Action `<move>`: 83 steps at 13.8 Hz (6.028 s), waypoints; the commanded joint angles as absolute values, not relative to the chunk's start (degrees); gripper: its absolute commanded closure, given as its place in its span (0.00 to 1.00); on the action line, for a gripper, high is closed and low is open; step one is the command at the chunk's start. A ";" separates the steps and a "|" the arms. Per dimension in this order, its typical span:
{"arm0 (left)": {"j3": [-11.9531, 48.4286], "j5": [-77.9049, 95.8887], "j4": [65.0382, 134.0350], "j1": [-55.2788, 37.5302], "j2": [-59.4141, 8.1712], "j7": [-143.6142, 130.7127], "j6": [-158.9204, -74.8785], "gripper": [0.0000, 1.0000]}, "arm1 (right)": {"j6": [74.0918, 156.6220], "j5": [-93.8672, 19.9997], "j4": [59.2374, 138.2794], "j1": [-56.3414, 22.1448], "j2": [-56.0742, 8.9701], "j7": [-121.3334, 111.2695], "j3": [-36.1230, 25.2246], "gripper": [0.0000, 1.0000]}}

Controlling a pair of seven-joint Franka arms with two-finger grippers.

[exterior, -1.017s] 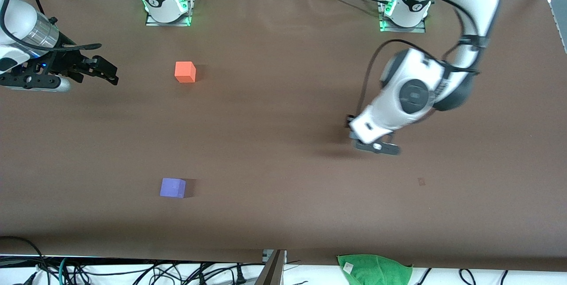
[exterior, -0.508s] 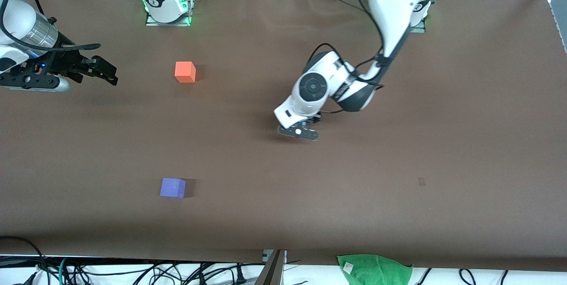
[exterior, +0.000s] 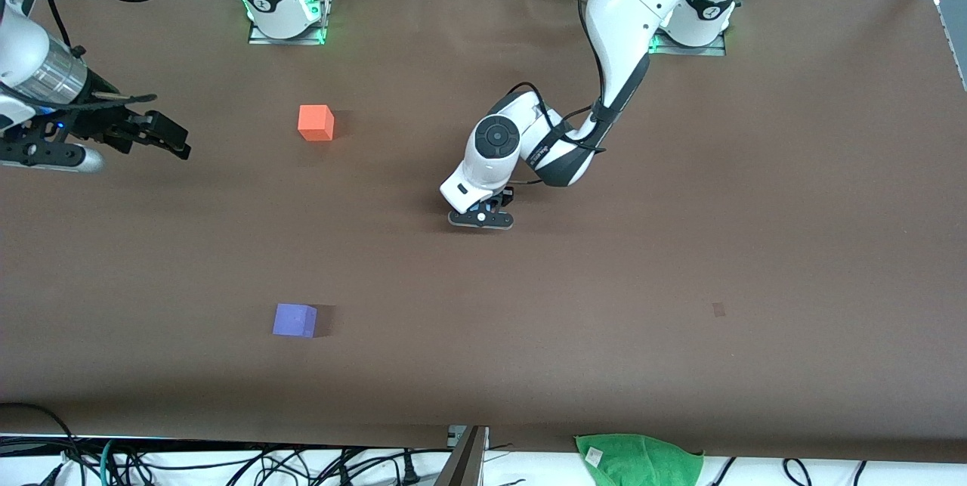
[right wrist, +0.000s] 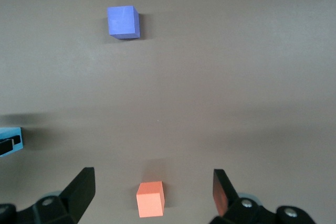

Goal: Place blue block between orange and purple blocks
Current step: 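Carry the light-blue cube with the left gripper toward the table middle, then release the blue cube with the left gripper while the right gripper reaches, then grasp the blue cube with the right gripper while the left gripper withdraws, then carry the blue cube with the right gripper between orange and purple cubes, then lower the blue cube, open the right gripper and draw it back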

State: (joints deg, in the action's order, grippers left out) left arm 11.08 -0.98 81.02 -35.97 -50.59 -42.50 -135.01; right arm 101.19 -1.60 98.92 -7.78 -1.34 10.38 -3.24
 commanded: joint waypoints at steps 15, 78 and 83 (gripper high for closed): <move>10.11 -0.88 79.80 -12.70 -15.67 -30.06 -88.16 0.00 | 106.42 -11.06 96.86 -11.24 -15.99 16.59 -2.29 0.01; 4.57 0.26 91.32 0.09 -1.49 -3.69 -90.18 0.00 | 139.57 -4.48 123.66 -23.55 -20.39 14.06 -8.79 0.00; 4.57 0.35 91.32 0.09 -1.49 -3.69 -90.09 0.00 | 129.32 -4.04 115.25 -23.64 -17.41 13.89 -10.11 0.00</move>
State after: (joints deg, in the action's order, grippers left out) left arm 4.36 -1.00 93.10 -0.45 -0.67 -4.10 -91.21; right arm 135.12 -3.76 119.12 -23.47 -19.57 14.99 -9.25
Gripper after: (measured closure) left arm 0.000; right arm 0.000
